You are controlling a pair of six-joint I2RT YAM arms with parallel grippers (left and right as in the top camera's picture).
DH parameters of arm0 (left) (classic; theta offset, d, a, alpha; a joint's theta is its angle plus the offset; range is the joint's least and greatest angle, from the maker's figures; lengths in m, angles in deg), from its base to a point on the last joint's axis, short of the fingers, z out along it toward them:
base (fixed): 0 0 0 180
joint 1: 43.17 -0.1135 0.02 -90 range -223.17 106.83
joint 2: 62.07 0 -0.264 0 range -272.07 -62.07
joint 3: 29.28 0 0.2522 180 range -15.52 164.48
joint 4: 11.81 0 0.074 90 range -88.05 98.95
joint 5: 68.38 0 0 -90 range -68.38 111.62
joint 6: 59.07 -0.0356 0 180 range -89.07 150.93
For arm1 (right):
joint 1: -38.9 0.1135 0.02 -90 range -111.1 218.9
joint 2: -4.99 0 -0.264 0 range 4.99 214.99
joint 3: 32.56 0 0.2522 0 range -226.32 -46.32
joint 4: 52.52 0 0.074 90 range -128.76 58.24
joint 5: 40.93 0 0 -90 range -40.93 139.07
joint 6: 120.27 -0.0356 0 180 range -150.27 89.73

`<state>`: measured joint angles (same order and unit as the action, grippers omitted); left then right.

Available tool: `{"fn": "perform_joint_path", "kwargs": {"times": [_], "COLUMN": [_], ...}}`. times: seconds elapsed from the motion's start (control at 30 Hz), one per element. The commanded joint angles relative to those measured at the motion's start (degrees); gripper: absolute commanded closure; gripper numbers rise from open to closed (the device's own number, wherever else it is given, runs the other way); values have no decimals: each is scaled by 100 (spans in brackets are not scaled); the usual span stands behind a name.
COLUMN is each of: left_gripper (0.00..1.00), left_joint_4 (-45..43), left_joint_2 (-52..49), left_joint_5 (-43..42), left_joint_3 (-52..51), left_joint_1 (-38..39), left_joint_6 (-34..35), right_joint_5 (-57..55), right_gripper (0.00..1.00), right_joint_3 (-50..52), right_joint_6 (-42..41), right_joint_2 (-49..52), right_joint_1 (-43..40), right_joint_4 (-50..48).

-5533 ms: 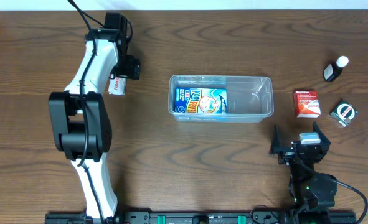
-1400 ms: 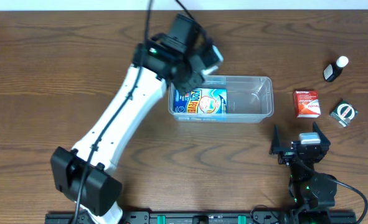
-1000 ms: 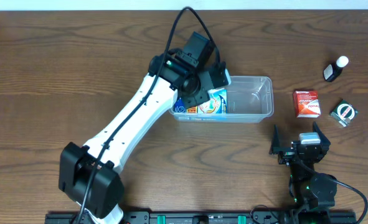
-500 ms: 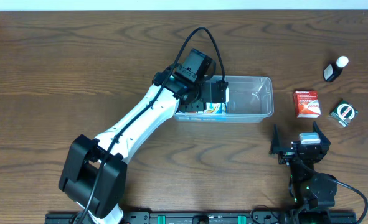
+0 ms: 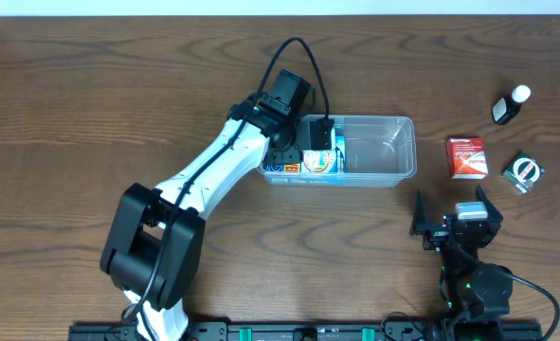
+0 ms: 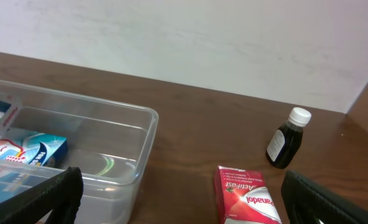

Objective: Pack container
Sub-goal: 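Lift the white box and carry it right over the container, then lower the white box into the container beside the blue box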

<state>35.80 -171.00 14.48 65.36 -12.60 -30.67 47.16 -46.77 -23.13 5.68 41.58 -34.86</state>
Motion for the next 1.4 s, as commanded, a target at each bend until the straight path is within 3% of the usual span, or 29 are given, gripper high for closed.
{"fn": "perform_joint_path", "kwargs": {"times": [0.0,0.4,0.43,0.5,0.93,1.07,1.1,1.2,1.23,1.37], "left_gripper": [50,48,22,14,14,23,33,89,94,94], "left_joint_4": [-63,-413,-452,-483,-483,-457,-437,-422,-422,-420], "left_joint_2": [-138,-304,-299,-291,-190,-188,-188,-120,-63,262], "left_joint_5": [-20,35,48,50,96,358,372,372,367,350], "left_joint_3": [-37,-35,-35,-35,-31,-31,-31,-31,-31,-31], "left_joint_1": [-15,-55,-55,-55,-55,-55,-55,-46,-26,94], "left_joint_6": [-72,-42,9,42,131,227,238,286,308,345], "right_joint_5": [2,2,2,2,2,2,2,2,2,2], "right_gripper": [1,1,1,1,1,1,1,1,1,1], "right_joint_3": [9,9,9,9,9,9,9,9,9,9], "right_joint_6": [22,22,22,22,22,22,22,22,22,22], "right_joint_2": [-31,-31,-31,-31,-31,-31,-31,-31,-31,-31], "right_joint_1": [-46,-46,-46,-46,-46,-46,-46,-46,-46,-46], "right_joint_4": [20,20,20,20,20,20,22,22,22,20]}}
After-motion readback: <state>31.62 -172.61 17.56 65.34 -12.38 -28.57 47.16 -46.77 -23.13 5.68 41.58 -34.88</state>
